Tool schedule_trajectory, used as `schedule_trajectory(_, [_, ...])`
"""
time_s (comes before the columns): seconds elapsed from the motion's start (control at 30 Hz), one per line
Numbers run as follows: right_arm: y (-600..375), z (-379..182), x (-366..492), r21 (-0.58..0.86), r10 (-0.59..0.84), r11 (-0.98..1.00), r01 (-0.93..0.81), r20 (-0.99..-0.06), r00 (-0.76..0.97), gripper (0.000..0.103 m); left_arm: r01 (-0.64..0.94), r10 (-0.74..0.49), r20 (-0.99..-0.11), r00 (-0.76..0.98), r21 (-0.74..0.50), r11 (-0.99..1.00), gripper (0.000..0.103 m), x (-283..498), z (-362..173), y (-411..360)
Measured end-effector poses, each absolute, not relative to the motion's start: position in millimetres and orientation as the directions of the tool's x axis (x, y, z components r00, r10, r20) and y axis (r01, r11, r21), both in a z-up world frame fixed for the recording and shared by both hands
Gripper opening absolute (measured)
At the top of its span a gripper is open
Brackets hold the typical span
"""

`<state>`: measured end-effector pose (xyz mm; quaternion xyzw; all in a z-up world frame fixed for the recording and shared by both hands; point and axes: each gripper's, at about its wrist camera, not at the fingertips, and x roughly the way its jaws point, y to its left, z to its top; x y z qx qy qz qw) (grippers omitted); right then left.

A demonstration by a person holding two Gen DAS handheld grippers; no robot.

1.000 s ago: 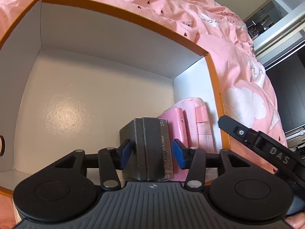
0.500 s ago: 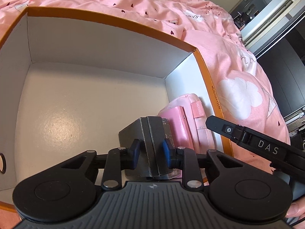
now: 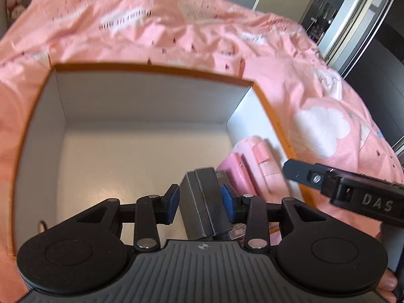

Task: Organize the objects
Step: 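Open both tools and withdraw them from the box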

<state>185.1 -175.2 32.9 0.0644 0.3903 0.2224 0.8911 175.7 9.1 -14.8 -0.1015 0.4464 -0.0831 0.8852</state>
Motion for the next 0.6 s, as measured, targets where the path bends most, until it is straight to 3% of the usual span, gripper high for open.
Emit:
schedule_trajectory(0.17, [-171.1,44.3,159.4,0.289,0.509,0.857,-0.427,-0.604,0.613,0.07,0.065,-0.234,-0.704,0.67,-0.259,0.964,0.046,141.1,21.9,26.9])
schedule_trajectory(0.33, [-164.1,48.3,132.7,0.26,0.546,0.829,-0.495,-0.567,0.617,0.073,0.034,-0.183,-0.697,0.693,-0.222,0.974,0.046,112.1,39.7,42.1])
schedule_trajectory(0.47, [-157.9,42.8,117.6,0.258,0.575,0.802,-0.539,-0.578,0.579,0.073,-0.024,-0.131,-0.729,0.671,-0.198,0.98,0.046,93.4,36.8,55.6])
schedule_trajectory(0.6, [-142.5,25.9,111.0,0.302,0.596,0.773,-0.558,-0.648,0.475,0.073,-0.093,-0.094,-0.776,0.623,-0.194,0.977,0.046,84.0,21.6,69.8])
